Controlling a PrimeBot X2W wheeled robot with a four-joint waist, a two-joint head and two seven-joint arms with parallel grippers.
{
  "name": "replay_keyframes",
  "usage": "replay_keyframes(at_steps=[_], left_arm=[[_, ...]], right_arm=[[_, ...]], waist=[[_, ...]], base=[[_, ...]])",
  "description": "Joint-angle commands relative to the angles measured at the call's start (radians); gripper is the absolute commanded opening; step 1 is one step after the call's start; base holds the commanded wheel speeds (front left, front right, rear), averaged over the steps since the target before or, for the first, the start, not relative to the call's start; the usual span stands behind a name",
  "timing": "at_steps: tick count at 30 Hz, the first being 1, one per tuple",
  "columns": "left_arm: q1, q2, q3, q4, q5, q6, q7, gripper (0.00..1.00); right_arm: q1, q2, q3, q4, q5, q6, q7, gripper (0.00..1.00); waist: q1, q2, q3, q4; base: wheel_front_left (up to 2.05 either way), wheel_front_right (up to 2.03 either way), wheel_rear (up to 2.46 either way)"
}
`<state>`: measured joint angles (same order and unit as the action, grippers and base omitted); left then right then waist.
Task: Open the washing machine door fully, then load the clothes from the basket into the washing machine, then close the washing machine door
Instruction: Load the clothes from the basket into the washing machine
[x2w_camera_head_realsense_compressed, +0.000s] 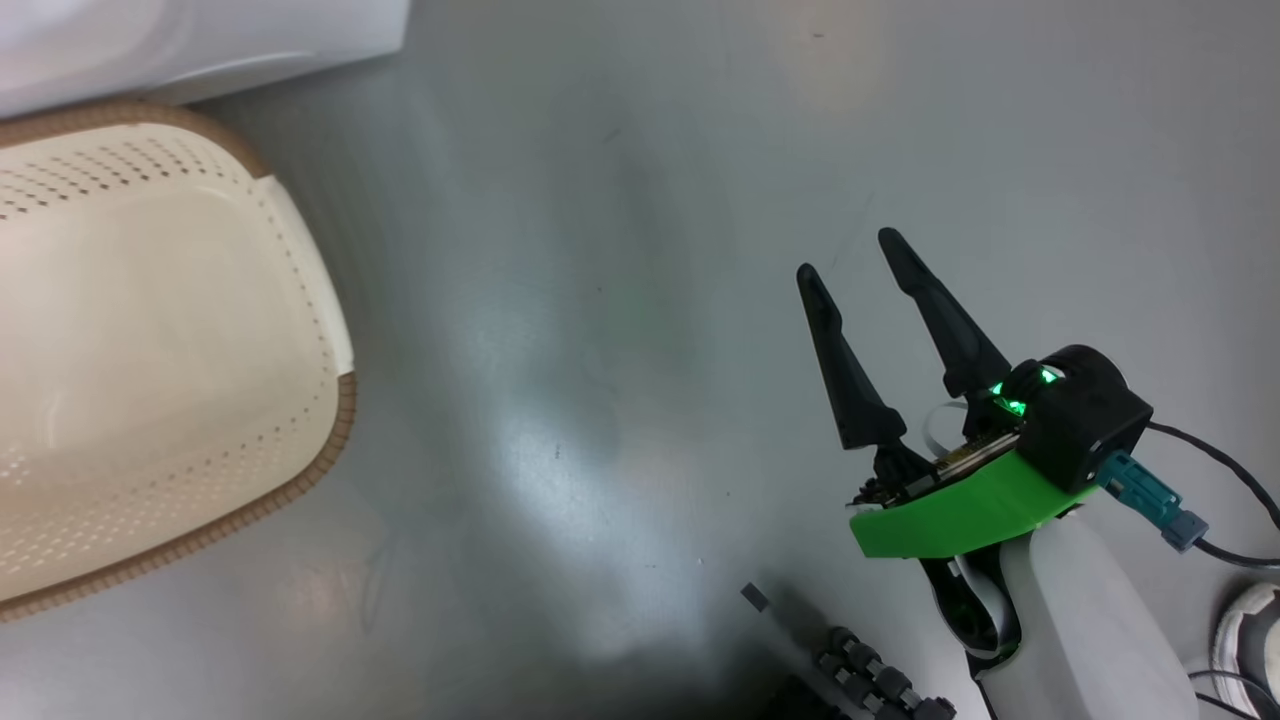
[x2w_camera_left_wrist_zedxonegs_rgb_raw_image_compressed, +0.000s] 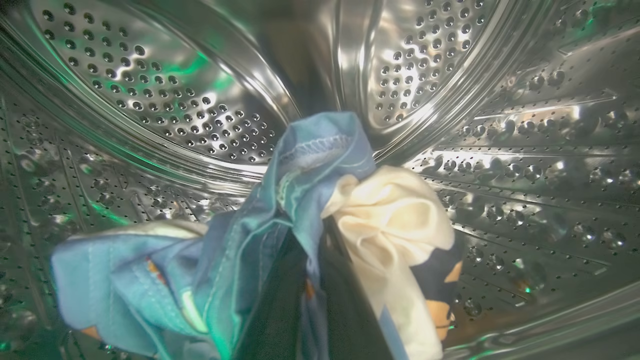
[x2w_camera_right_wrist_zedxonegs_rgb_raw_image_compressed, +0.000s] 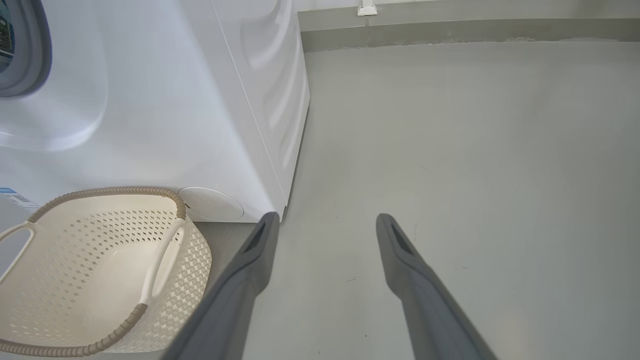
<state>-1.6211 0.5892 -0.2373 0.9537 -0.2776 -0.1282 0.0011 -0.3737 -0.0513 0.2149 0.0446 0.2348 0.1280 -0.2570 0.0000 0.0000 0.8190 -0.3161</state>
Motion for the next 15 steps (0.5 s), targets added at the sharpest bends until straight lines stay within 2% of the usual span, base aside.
replay_keyframes(at_steps=[1,15], left_arm=[[-0.026,0.058,-0.001,-0.011,-0.006,-0.002,0.002,0.0],[-0.137,0.067,-0.084,0.144,-0.022,-0.002,-0.03,0.0]], right_arm=[[0.009,0.001,0.023,-0.024,0.013,0.003,-0.005,1.0],[0.008,0.001,0.037,-0.027,0.026,0.003,-0.005,1.0]], waist=[[0.0,0.0,0.011,-0.01],[0.0,0.0,0.034,-0.04]], base=[[0.0,0.0,0.0],[0.0,0.0,0.0]])
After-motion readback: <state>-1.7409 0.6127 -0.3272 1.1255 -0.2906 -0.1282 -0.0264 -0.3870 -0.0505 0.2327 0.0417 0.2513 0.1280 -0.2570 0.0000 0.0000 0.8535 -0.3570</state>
